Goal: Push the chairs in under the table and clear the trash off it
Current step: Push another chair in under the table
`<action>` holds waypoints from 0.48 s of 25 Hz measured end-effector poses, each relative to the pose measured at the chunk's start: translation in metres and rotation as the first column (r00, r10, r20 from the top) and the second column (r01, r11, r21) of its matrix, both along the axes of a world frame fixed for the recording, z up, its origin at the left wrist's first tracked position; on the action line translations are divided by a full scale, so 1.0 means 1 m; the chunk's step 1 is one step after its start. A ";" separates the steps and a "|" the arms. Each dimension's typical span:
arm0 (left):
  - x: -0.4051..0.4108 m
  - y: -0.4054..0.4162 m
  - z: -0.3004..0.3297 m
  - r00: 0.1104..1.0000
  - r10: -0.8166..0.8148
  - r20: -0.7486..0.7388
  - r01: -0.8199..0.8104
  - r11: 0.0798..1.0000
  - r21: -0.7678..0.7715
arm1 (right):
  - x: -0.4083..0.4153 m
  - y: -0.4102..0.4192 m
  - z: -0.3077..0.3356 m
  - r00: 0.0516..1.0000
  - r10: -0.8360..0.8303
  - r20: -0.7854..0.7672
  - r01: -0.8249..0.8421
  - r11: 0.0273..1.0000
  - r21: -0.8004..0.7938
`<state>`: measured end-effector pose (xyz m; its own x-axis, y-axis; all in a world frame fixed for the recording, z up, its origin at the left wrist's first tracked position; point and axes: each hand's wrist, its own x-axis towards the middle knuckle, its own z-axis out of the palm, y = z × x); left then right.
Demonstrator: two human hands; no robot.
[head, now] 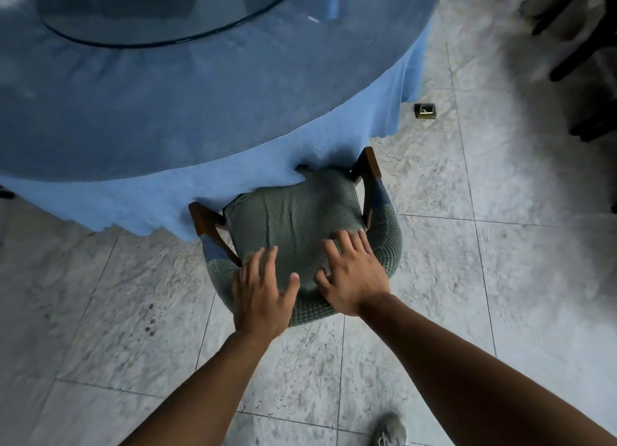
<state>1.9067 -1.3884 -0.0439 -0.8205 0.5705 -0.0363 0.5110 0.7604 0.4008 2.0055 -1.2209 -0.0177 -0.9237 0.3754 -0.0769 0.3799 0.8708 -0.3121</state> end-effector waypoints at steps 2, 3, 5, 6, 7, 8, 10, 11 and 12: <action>0.003 0.015 0.002 0.994 -0.013 -0.106 0.015 1.000 0.026 | -0.002 0.017 -0.001 0.999 0.011 -0.039 -0.011 1.000 0.016; 0.003 0.023 0.003 0.987 -0.040 -0.157 0.043 0.999 0.016 | -0.004 0.024 -0.001 0.998 0.016 -0.053 -0.015 1.000 0.020; 0.001 0.045 0.005 0.982 -0.063 -0.177 0.065 0.998 0.001 | -0.010 0.038 -0.003 0.996 0.031 -0.085 -0.030 0.999 0.014; -0.001 0.056 0.006 0.990 -0.024 -0.139 0.028 0.999 0.031 | -0.014 0.046 -0.004 0.994 0.038 -0.101 -0.038 0.999 0.006; -0.004 0.067 0.005 0.995 0.052 -0.085 -0.045 0.996 0.083 | -0.019 0.052 -0.005 0.992 0.044 -0.114 -0.045 0.999 -0.002; -0.009 0.076 0.005 0.990 0.139 -0.036 -0.133 0.982 0.136 | -0.025 0.058 -0.006 0.991 0.046 -0.123 -0.047 0.999 -0.007; -0.020 0.087 0.003 0.970 0.241 -0.030 -0.231 0.954 0.193 | -0.040 0.070 -0.008 0.990 0.045 -0.137 -0.047 0.999 -0.014; -0.025 0.091 0.002 0.967 0.245 -0.070 -0.227 0.953 0.199 | -0.047 0.075 -0.009 0.988 0.042 -0.146 -0.045 0.999 -0.017; -0.031 0.094 0.001 0.965 0.236 -0.112 -0.211 0.957 0.197 | -0.054 0.080 -0.009 0.987 0.043 -0.154 -0.047 0.999 -0.019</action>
